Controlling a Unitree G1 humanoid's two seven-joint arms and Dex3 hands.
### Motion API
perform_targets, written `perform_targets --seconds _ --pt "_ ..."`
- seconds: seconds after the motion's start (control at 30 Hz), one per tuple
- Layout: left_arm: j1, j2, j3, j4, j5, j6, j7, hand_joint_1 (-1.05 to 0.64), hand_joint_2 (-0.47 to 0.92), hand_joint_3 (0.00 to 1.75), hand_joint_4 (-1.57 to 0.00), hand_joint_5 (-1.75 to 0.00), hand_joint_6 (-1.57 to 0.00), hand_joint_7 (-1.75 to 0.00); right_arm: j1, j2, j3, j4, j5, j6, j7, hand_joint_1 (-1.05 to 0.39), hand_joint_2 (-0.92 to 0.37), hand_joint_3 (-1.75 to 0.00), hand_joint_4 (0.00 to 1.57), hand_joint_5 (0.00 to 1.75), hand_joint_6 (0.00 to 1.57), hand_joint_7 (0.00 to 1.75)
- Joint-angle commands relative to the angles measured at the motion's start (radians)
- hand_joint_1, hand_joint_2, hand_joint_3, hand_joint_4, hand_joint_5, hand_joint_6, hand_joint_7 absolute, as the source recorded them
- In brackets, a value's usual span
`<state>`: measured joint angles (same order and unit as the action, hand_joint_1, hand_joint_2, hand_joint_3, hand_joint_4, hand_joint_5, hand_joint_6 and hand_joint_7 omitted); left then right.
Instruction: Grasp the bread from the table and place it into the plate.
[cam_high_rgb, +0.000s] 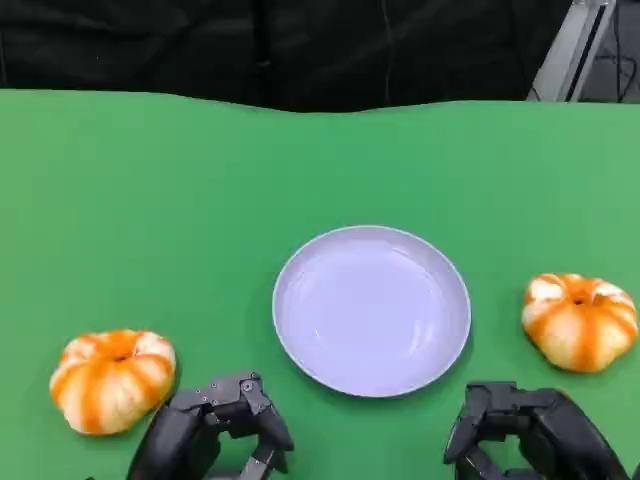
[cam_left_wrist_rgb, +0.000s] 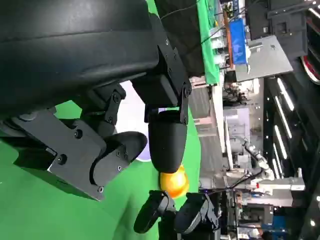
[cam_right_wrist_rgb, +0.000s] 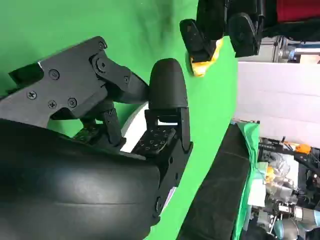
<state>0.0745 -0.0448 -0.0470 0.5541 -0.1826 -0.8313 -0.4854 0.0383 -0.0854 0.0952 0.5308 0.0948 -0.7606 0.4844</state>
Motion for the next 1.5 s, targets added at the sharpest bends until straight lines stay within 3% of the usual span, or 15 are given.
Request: perform_targets --seconds 0.03,1.5 --pt "-0.001 0.012 0.006 0.003 0.006 -0.009 0.011 -0.08 0.51 1.16 -0.83 -1.55 -0.9 -1.25 -0.005 -0.011 -0.009 0.003 0.008 0.002 -0.002 -0.1 -0.62 -0.95 0.85 1.45 0.87 1.17" --pt "-0.007 0.011 0.006 0.01 -0.002 -0.013 0.005 -0.08 0.52 1.13 -0.84 -1.51 -0.92 -1.19 -0.006 -0.009 -0.007 0.007 0.005 -0.006 -0.002 -0.1 -0.64 -0.94 0.84 1.46 0.86 1.18"
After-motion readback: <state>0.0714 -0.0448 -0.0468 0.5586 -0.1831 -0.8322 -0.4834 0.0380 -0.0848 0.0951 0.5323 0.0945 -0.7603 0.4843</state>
